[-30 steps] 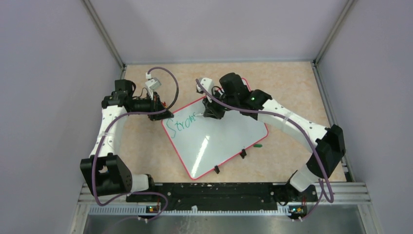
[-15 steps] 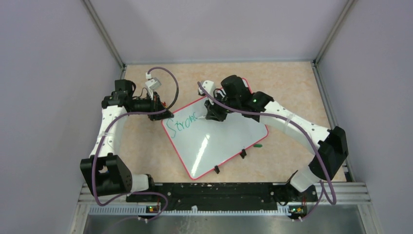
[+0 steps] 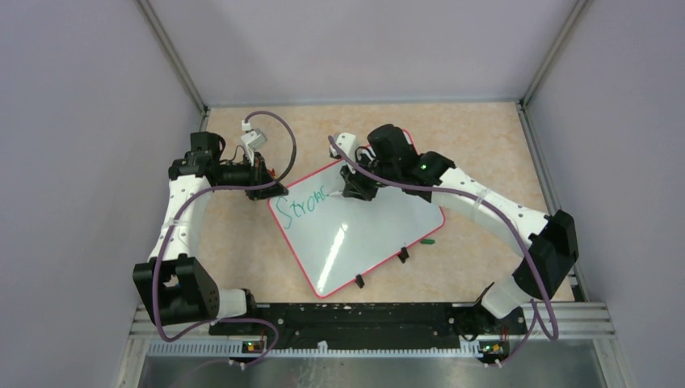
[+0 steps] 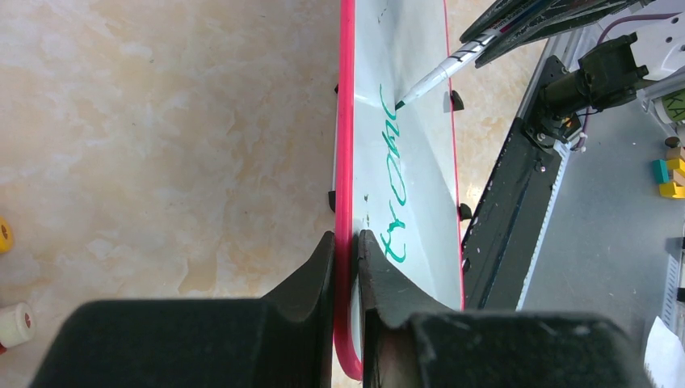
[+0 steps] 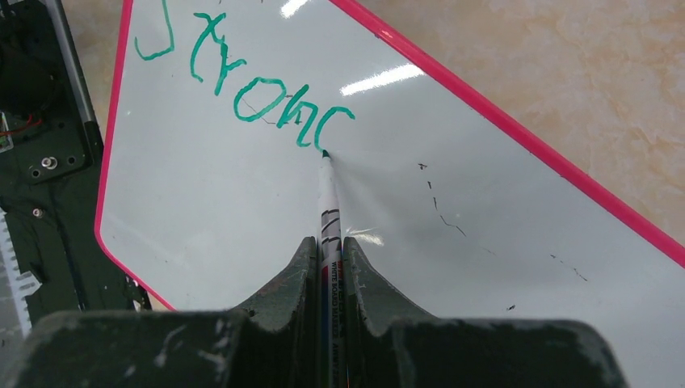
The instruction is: Write a sentence on the whiteboard
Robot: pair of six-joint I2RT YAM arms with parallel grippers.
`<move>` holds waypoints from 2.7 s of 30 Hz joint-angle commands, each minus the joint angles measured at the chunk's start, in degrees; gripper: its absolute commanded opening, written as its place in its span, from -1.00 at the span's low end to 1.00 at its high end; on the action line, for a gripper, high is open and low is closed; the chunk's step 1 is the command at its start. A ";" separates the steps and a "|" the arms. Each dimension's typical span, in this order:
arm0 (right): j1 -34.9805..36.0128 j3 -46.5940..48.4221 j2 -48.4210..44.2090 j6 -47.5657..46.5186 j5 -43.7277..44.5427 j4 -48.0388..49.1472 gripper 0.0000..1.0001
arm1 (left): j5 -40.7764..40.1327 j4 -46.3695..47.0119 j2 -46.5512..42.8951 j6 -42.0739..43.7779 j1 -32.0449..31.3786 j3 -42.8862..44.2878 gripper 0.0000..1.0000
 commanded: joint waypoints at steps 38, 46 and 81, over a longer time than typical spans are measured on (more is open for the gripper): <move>-0.67 0.10 -1.37 -0.71 0.92 0.24 -1.00 | -0.62 2.11 -2.00 0.50 -0.72 -0.53 -1.00; 0.20 -3.59 -3.44 0.37 -0.06 1.08 -1.00 | -0.65 2.23 -1.99 0.33 -0.80 -0.55 -1.00; -0.99 1.83 -3.30 -1.25 0.54 2.18 -1.00 | -0.94 2.30 -2.10 0.13 -1.07 -0.42 -1.00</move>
